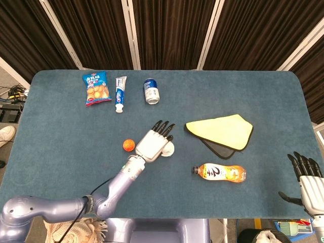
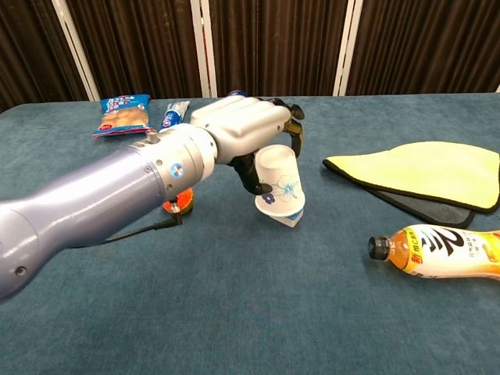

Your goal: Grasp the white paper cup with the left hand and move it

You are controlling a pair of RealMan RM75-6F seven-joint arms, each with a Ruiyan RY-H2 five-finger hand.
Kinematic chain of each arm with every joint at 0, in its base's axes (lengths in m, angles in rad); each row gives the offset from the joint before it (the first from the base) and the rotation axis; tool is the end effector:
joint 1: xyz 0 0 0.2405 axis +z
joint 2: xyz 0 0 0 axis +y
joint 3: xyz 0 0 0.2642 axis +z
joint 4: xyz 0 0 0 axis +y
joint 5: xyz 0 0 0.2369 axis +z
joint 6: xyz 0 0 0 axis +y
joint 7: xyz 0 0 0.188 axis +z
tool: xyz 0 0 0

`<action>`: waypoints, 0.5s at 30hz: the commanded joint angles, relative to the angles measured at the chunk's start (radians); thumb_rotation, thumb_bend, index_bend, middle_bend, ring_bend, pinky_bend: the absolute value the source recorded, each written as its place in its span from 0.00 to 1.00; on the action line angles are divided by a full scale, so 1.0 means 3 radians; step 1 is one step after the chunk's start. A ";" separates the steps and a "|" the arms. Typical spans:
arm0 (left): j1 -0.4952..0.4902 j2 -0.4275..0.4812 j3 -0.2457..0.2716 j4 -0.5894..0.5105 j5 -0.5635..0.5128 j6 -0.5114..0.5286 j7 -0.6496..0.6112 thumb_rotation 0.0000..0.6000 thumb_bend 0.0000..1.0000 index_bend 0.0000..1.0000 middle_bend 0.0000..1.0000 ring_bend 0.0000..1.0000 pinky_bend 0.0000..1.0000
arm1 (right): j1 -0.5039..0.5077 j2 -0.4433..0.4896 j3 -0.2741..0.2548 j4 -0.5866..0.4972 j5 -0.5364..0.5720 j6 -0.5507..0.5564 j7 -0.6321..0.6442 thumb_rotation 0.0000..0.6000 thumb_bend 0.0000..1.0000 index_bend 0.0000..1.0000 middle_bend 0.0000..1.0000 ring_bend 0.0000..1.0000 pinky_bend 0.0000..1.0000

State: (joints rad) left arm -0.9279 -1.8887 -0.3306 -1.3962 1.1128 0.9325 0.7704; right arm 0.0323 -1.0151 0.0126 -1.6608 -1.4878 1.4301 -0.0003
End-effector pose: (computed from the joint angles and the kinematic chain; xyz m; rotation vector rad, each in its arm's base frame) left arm 0.0170 0.3708 -0.1381 -2.0501 -0.5909 -1.0321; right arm -0.3489 -0.2002 0.1536 1.4057 -0.9660 0.7617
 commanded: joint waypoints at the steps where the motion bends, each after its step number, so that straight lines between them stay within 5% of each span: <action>1: -0.0038 -0.0042 0.0019 0.0035 0.0001 -0.0002 -0.0016 1.00 0.26 0.34 0.06 0.00 0.08 | -0.0004 -0.0005 -0.0004 0.0002 -0.0006 0.0006 -0.0009 1.00 0.07 0.00 0.00 0.00 0.00; 15: -0.0176 -0.0068 0.0124 0.0157 -0.0245 0.0049 0.0283 1.00 0.26 0.32 0.05 0.00 0.08 | -0.0025 0.0030 0.0014 0.0011 0.0003 0.0053 0.0063 1.00 0.07 0.00 0.00 0.00 0.00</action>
State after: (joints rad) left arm -0.9772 -1.9099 -0.2972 -1.3534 1.0420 0.9437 0.8476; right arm 0.0249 -1.0062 0.0175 -1.6573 -1.4862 1.4460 0.0188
